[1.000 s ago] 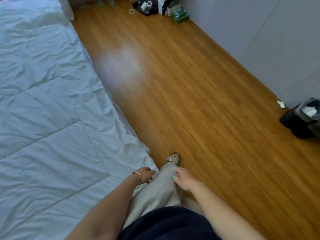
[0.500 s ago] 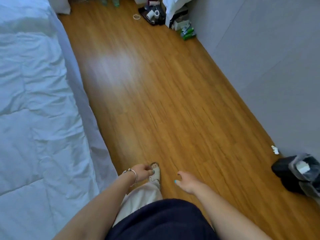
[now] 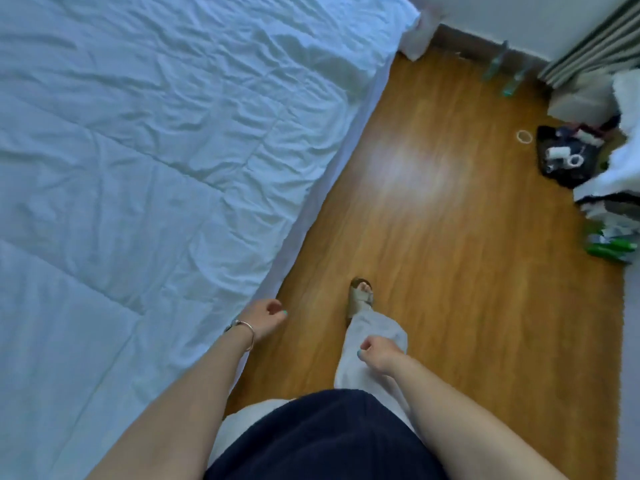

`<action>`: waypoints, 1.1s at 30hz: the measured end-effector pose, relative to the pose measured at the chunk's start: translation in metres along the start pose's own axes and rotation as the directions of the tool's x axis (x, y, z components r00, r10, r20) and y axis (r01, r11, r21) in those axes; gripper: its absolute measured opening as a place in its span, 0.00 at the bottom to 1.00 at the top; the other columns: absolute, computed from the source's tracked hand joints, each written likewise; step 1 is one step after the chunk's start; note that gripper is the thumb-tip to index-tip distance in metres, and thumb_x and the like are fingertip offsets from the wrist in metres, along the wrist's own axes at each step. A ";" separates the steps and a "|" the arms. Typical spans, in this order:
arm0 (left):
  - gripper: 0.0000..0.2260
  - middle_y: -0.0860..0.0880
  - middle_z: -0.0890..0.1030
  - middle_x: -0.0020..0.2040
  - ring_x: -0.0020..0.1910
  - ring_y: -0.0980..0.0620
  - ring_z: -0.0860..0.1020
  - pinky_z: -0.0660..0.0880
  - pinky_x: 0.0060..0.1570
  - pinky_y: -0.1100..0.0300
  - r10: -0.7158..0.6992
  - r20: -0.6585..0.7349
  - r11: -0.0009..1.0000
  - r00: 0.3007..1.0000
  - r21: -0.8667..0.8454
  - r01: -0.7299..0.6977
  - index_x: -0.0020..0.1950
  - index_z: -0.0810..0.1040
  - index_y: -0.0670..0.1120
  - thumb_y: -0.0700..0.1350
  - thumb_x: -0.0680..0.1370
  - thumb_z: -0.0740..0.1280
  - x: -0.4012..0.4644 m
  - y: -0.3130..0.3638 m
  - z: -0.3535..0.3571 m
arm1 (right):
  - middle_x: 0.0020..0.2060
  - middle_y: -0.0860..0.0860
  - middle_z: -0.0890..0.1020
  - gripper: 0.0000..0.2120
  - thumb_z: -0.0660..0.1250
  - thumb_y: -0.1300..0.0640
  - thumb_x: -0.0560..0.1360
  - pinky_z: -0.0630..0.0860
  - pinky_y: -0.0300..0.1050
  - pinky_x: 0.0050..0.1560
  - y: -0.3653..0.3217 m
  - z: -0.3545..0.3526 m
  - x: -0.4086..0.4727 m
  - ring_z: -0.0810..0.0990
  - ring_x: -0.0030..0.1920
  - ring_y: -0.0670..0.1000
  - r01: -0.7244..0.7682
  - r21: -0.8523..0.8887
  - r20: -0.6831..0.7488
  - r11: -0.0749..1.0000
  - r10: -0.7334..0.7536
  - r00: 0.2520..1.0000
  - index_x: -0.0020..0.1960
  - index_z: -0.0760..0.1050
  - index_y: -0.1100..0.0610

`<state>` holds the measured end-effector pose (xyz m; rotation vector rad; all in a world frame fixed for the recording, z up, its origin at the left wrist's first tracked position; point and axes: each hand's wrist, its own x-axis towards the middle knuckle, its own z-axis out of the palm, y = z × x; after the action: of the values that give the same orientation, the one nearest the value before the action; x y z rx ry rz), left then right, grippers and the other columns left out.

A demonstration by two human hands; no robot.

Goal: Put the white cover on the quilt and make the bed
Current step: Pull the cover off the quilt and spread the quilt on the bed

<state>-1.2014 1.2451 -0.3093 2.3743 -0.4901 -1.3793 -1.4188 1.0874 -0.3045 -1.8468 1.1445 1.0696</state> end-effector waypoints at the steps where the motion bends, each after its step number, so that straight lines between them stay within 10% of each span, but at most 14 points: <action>1: 0.19 0.50 0.76 0.63 0.58 0.50 0.74 0.73 0.57 0.56 -0.034 -0.081 0.998 0.996 -0.063 0.029 0.67 0.73 0.49 0.52 0.77 0.66 0.012 0.009 -0.006 | 0.38 0.48 0.71 0.11 0.56 0.54 0.81 0.66 0.41 0.42 -0.012 -0.027 0.017 0.69 0.43 0.50 0.045 -0.086 0.011 0.995 -0.045 0.999 0.40 0.67 0.52; 9: 0.29 0.49 0.65 0.73 0.72 0.46 0.63 0.67 0.68 0.49 -0.317 -0.319 0.947 0.893 -0.154 0.282 0.75 0.64 0.53 0.53 0.75 0.67 0.077 0.077 -0.043 | 0.66 0.53 0.74 0.21 0.60 0.51 0.81 0.73 0.46 0.55 -0.154 -0.236 0.106 0.75 0.61 0.54 0.411 -0.475 0.105 0.778 -0.414 0.904 0.71 0.67 0.56; 14: 0.32 0.50 0.60 0.74 0.73 0.47 0.59 0.68 0.66 0.48 -0.452 -0.369 0.891 0.812 -0.215 0.399 0.75 0.61 0.56 0.55 0.73 0.69 0.079 0.101 -0.049 | 0.64 0.54 0.74 0.21 0.59 0.54 0.80 0.75 0.48 0.53 -0.232 -0.283 0.132 0.76 0.59 0.55 0.488 -0.709 0.222 0.509 -0.496 0.839 0.73 0.65 0.54; 20: 0.49 0.52 0.36 0.78 0.77 0.41 0.36 0.46 0.70 0.32 -0.588 -0.204 0.802 0.782 -0.021 0.597 0.76 0.36 0.64 0.65 0.70 0.70 0.112 0.095 -0.039 | 0.73 0.51 0.60 0.37 0.69 0.43 0.74 0.65 0.58 0.68 -0.286 -0.278 0.170 0.59 0.73 0.57 0.505 -0.862 0.399 -0.028 -0.652 0.644 0.77 0.54 0.48; 24: 0.35 0.47 0.70 0.69 0.67 0.39 0.66 0.66 0.64 0.39 -0.396 -0.585 0.852 0.708 0.054 0.521 0.72 0.68 0.57 0.48 0.67 0.78 0.147 0.074 -0.044 | 0.68 0.55 0.62 0.56 0.82 0.45 0.56 0.69 0.62 0.61 -0.303 -0.268 0.209 0.64 0.67 0.60 0.346 -0.891 0.450 -0.294 -0.665 0.596 0.74 0.53 0.46; 26: 0.23 0.48 0.81 0.51 0.50 0.42 0.77 0.75 0.50 0.50 -0.249 -0.731 0.914 0.636 0.040 0.404 0.56 0.81 0.51 0.37 0.63 0.79 0.150 0.058 -0.050 | 0.55 0.55 0.75 0.41 0.81 0.60 0.57 0.76 0.51 0.46 -0.318 -0.267 0.221 0.75 0.54 0.58 0.423 -0.858 0.483 -0.291 -0.739 0.471 0.66 0.69 0.51; 33: 0.13 0.53 0.79 0.58 0.56 0.50 0.77 0.71 0.46 0.58 -0.412 -0.148 0.905 0.899 0.047 0.422 0.59 0.75 0.55 0.42 0.80 0.57 0.123 0.072 -0.058 | 0.61 0.53 0.75 0.24 0.59 0.67 0.77 0.72 0.47 0.59 -0.294 -0.262 0.213 0.74 0.62 0.55 0.587 -0.778 0.616 -0.225 -0.455 0.643 0.71 0.70 0.51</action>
<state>-1.1022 1.1321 -0.3417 2.7260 0.0117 -1.3694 -1.0172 0.8931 -0.3485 -2.7421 -1.0295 1.4228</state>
